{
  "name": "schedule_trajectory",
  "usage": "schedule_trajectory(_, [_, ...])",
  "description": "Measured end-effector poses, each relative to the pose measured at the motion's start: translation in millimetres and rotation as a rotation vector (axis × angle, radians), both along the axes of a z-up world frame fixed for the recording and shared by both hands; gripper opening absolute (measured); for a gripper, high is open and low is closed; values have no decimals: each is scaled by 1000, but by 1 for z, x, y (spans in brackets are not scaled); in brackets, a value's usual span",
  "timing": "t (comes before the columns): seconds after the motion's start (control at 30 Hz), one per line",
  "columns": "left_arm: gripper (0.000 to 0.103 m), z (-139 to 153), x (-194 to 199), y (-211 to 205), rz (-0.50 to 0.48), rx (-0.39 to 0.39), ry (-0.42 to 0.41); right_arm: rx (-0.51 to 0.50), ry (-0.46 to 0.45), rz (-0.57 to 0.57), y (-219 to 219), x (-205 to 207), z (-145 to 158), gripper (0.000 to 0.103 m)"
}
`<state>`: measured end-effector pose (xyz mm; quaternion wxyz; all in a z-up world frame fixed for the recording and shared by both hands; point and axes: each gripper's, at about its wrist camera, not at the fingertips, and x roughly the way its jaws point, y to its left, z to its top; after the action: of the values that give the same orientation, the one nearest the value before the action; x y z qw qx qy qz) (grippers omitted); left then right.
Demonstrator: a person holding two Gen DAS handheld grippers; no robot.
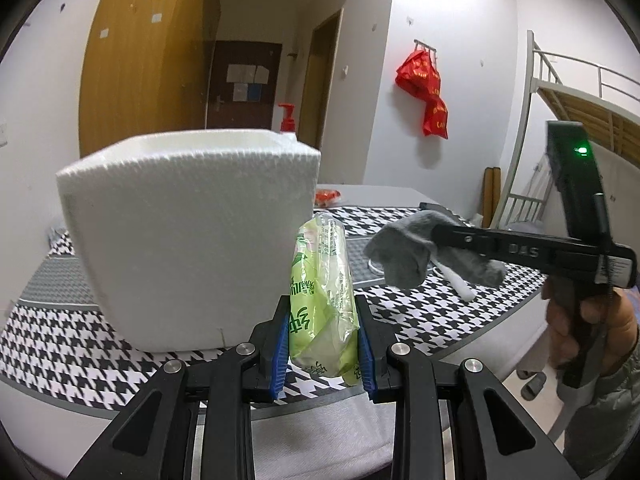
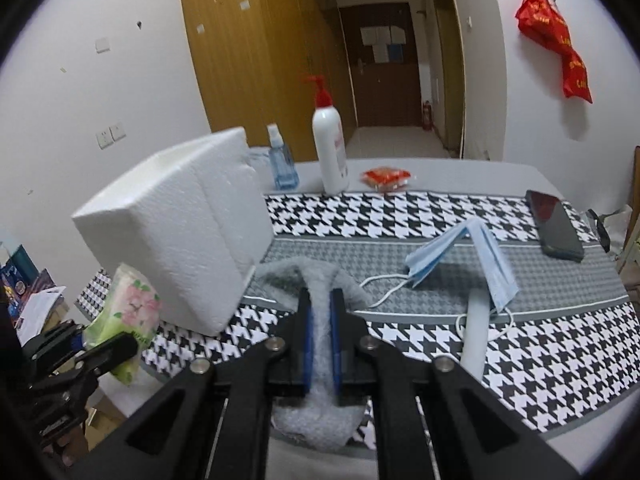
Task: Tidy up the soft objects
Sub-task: 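Lift the grey sock with the right tool while the left tool lifts the packet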
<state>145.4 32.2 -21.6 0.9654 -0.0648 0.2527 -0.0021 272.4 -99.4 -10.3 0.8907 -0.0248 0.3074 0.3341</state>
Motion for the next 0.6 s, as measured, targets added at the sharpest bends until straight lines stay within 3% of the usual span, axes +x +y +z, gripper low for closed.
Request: schedule_trajectory(0.6, [30,43,-38,8,25,65,-89,123,-144,16,-28,-62,51,10])
